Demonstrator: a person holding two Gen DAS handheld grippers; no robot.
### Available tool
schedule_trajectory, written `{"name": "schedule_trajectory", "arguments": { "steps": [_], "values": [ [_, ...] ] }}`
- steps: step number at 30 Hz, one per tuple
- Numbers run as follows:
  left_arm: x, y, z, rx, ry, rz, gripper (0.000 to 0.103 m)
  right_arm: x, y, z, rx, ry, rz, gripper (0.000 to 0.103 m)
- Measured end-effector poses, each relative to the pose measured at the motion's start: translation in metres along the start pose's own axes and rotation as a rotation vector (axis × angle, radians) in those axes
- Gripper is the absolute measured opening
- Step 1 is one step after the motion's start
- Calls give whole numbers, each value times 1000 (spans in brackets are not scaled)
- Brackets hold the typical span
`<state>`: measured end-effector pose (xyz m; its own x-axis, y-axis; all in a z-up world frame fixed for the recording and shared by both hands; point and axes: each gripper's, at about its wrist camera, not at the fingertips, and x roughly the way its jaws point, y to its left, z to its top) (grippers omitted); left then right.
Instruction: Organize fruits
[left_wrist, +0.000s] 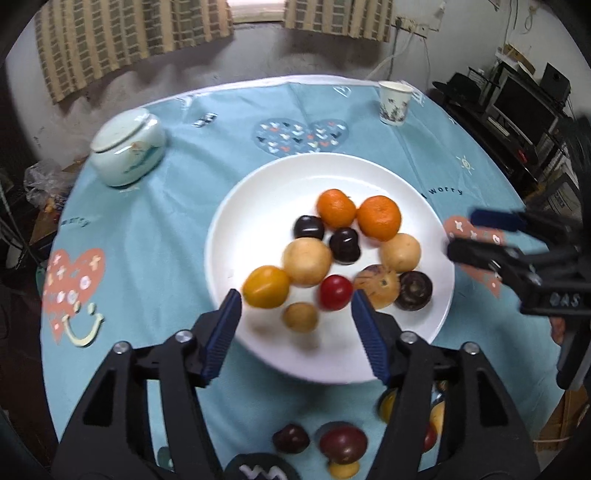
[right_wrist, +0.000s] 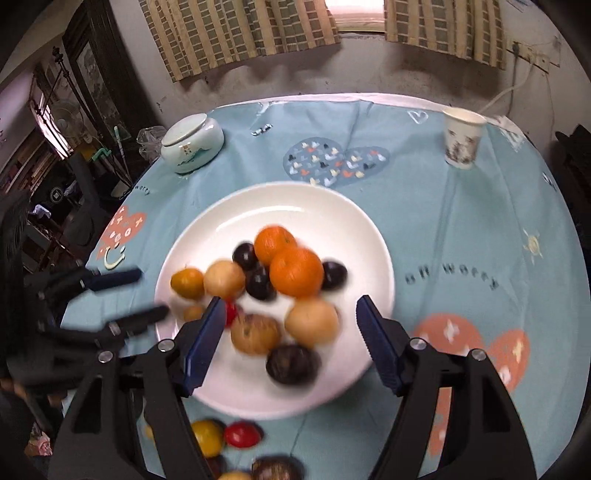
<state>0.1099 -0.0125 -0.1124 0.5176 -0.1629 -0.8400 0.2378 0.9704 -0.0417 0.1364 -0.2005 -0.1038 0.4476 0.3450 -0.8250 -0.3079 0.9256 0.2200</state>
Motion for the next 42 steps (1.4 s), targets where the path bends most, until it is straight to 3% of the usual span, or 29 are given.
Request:
{"name": "schedule_trajectory", "arguments": {
  "steps": [8,14,16,18,24,27,40,42],
  "values": [
    [-42,24,-57,-26,7,9,66,-40,16,-113,-1,98,22,73],
    [-45,-10,-125,83,133,-82,65,-48,16,-172,119,143,42,73],
    [-37,-21,-138,96,172,-108,55,-47,19,-181,133,159,48,73],
    [-27,-29,-143,94,196,-120,50,-47,25,-186,120,165,53,73],
    [-4,-33,-140,55,206,-107,47,-54,35,-191,93,164,74,73],
    [8,-37,-139,56,241,-116,29,-54,36,-195,86,173,75,73],
    [-32,-18,-142,0,187,-110,28,-23,40,-177,37,181,66,73],
    [-35,-19,-142,-3,185,-110,28,-17,42,-175,-3,181,48,68]
  ]
}}
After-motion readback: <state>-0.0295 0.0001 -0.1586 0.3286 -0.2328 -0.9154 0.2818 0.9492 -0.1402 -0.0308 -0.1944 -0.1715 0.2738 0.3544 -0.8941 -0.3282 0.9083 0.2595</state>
